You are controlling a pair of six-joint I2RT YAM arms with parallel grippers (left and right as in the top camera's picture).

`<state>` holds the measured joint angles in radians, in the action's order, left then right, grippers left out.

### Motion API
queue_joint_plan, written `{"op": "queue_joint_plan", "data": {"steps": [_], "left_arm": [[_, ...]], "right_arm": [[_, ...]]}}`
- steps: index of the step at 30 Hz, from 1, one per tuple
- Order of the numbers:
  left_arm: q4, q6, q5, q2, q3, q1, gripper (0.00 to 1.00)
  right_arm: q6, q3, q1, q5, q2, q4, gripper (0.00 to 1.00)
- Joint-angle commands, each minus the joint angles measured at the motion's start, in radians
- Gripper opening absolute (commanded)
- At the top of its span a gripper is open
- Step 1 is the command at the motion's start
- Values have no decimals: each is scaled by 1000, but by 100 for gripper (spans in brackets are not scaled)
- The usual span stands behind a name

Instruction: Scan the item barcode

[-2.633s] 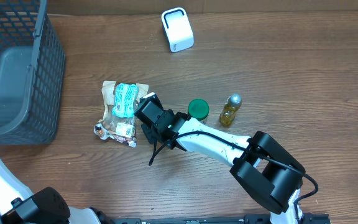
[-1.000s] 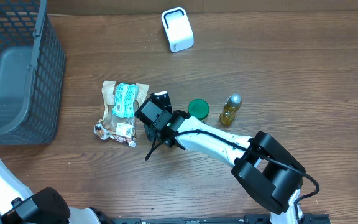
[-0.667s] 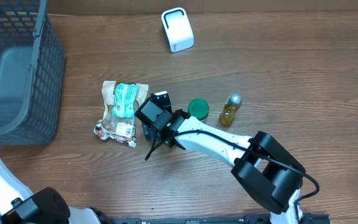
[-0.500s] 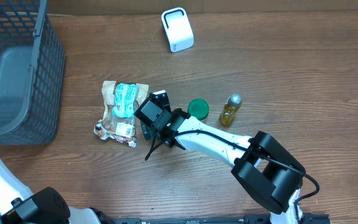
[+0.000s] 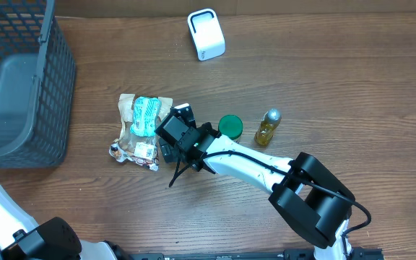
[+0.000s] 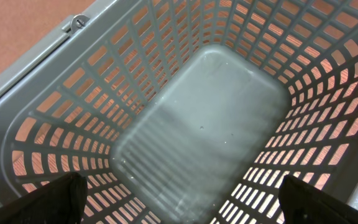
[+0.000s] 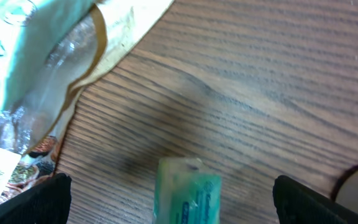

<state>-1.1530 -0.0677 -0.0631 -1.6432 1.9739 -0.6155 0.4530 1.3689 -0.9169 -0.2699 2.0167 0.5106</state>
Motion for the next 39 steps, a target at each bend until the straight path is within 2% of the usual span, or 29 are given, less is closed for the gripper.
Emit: {"op": "queue_joint_plan", "data": {"steps": [1,10,27,35,39], "left_arm": [[1,19,8,-8,18,1,100],[1,19,8,-8,18,1,100],[0,19,9,-8,18,1,99],[1,19,9,-8,18,1,99],[1,19,9,-8,18,1,100]], "right_arm": [[-40,29,3,-14,-37,-20,100],[-103,66,3,-14,-38,-53,100],[-143,341,15,-12,-40,224,100],[-144,367,103,218,-40,319,100],[-144,367,140,266,-40,335,100]]}}
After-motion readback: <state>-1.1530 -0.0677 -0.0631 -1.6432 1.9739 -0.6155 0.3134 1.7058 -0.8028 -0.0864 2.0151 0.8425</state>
